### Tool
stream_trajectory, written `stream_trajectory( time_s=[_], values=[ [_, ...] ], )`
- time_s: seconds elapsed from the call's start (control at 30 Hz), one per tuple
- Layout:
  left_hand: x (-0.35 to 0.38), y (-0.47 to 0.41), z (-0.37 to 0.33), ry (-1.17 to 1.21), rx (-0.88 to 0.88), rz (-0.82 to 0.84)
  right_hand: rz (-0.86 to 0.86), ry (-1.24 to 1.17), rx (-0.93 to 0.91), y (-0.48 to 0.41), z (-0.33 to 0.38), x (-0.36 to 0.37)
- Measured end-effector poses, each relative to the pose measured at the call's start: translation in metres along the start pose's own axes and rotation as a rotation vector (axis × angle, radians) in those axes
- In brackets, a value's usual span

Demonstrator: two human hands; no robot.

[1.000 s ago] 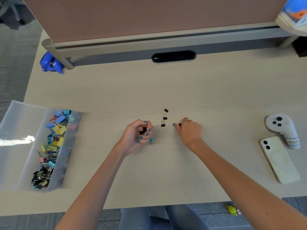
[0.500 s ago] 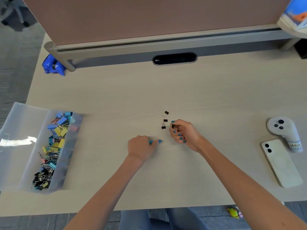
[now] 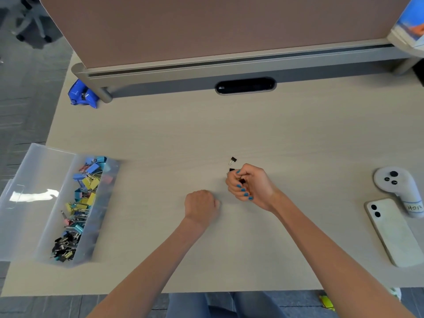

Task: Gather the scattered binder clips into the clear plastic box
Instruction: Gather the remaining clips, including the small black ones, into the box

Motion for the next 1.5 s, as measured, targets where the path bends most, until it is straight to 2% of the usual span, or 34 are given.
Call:
stream_trajectory(
  time_s=[0.07, 0.13, 0.23, 0.3, 0.37, 0.43, 0.53, 0.67, 0.8, 0.87, 0.97, 1.03, 1.1, 1.17, 1.2, 1.27, 1.37, 1.43, 1.5],
  values=[
    [0.001, 0.002, 0.005, 0.044, 0.015, -0.032, -0.103, 0.025, 0.025, -0.005, -0.007, -0.004],
    [0.004, 0.001, 0.014, 0.189, 0.024, -0.052, -0.260, 0.060, 0.036, -0.010, -0.015, -0.012],
    [0.008, -0.003, 0.029, 0.589, 0.005, 0.039, -0.436, 0.160, 0.009, -0.018, -0.022, -0.021],
    [0.003, -0.004, 0.034, 0.942, -0.014, 0.151, -0.534, 0.436, 0.002, -0.023, -0.024, -0.029],
    [-0.010, -0.004, 0.036, 1.209, -0.076, 0.254, -0.591, 0.866, 0.019, -0.027, -0.023, -0.032],
    [-0.021, -0.006, 0.038, 1.436, -0.116, 0.379, -0.597, 1.267, 0.109, -0.029, -0.022, -0.025],
    [-0.032, -0.011, 0.043, 1.704, 0.018, 0.470, -0.516, 1.599, 0.078, -0.034, -0.027, -0.010],
    [-0.043, -0.013, 0.047, 1.873, 0.149, 0.536, -0.396, 1.790, 0.047, -0.040, -0.035, -0.007],
    [-0.044, -0.017, 0.044, 1.899, 0.170, 0.603, -0.398, 1.920, -0.084, -0.036, -0.038, -0.003],
    [-0.040, -0.021, 0.041, 1.880, 0.133, 0.618, -0.374, 1.867, -0.059, -0.039, -0.036, -0.006],
    [-0.034, -0.027, 0.034, 1.775, 0.024, 0.564, -0.407, 1.527, -0.010, -0.039, -0.043, -0.023],
    [-0.032, -0.031, 0.031, 1.681, -0.028, 0.504, -0.433, 1.121, -0.010, -0.034, -0.041, -0.028],
    [-0.033, -0.034, 0.026, 1.619, -0.040, 0.468, -0.455, 0.547, 0.004, -0.027, -0.036, -0.036],
    [-0.036, -0.038, 0.021, 1.582, -0.045, 0.461, -0.372, 0.112, 0.048, -0.017, -0.031, -0.041],
    [-0.037, -0.040, 0.018, 1.574, -0.056, 0.465, -0.299, -0.016, 0.045, -0.013, -0.027, -0.042],
    [-0.039, -0.044, 0.012, 1.574, -0.088, 0.474, -0.180, -0.115, -0.007, -0.007, -0.019, -0.042],
    [-0.039, -0.052, 0.002, 1.517, -0.106, 0.423, -0.116, -0.017, -0.078, -0.005, -0.009, -0.040],
    [-0.036, -0.060, -0.005, 1.416, -0.124, 0.335, -0.111, -0.015, -0.099, -0.005, -0.008, -0.043],
    [-0.034, -0.067, -0.011, 1.194, -0.110, 0.183, -0.147, -0.039, -0.098, -0.003, -0.011, -0.048]
  ],
)
Point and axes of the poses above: each hand's wrist, its own y-axis away from the middle knuckle, its own x-axis out of the palm, z = x × y, the point moved 3 cm from there along -y, towards the middle knuckle, and after that the axes turned 9 degrees about -x, right-handed, at the moved point
